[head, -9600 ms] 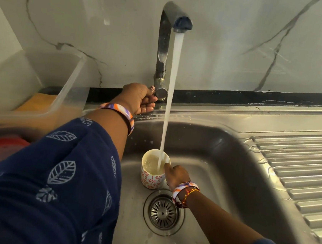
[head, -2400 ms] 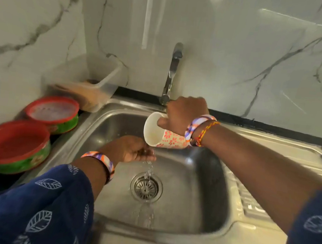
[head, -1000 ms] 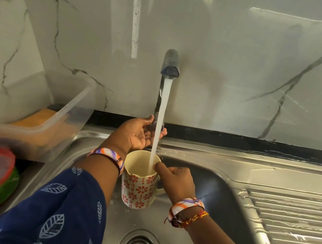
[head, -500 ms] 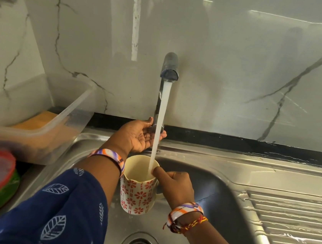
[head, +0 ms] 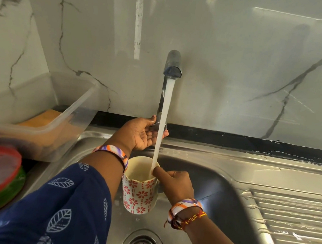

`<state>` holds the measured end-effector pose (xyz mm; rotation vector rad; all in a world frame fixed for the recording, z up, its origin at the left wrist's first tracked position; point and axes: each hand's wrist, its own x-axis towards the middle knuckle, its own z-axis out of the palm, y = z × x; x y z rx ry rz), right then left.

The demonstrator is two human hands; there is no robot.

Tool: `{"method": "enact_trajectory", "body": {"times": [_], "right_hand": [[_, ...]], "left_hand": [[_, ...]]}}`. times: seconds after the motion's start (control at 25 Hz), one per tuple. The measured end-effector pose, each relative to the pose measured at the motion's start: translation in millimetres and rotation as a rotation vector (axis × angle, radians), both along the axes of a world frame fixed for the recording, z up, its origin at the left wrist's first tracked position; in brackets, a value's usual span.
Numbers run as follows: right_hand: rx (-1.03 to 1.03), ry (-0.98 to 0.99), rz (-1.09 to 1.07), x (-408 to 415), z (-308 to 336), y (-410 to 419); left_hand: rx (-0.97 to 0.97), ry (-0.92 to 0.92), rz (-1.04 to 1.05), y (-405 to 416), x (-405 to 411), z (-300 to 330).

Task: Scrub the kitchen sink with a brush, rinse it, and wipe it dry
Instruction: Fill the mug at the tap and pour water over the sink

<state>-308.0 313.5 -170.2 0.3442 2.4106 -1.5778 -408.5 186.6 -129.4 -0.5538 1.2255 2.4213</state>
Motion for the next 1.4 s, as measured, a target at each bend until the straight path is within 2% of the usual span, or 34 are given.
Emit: {"method": "enact_trajectory", "body": {"times": [0.16,0.36,0.84,0.96,1.16,1.4], "right_hand": [[-0.061,-0.044,-0.063,-0.9,-3.4,2.1],[-0.244,-0.137,-0.172,2.7,-4.1,6.3],[-0.367,-0.291,-0.245,8.2,-10.8,5.9],[-0.233,-0.267,-0.183,7.4,-20.7,5.1],[0.280,-0.122,0.084,7.6,-56.7,8.1],[0.353,-0.178,0.116,9.2,-82.2,7.1]], "left_hand": [[-0.003,0.000,0.007,0.6,0.2,1.2],[-0.039,-0.016,0.000,0.9,-0.4,5.1],[-0.049,-0.011,-0.034,2.1,0.0,4.8],[-0.045,-0.008,-0.024,1.8,-0.5,4.9],[-0.056,-0.002,-0.027,3.0,0.8,5.6],[-0.060,-0.002,-0.030,2.2,2.0,6.6]]}}
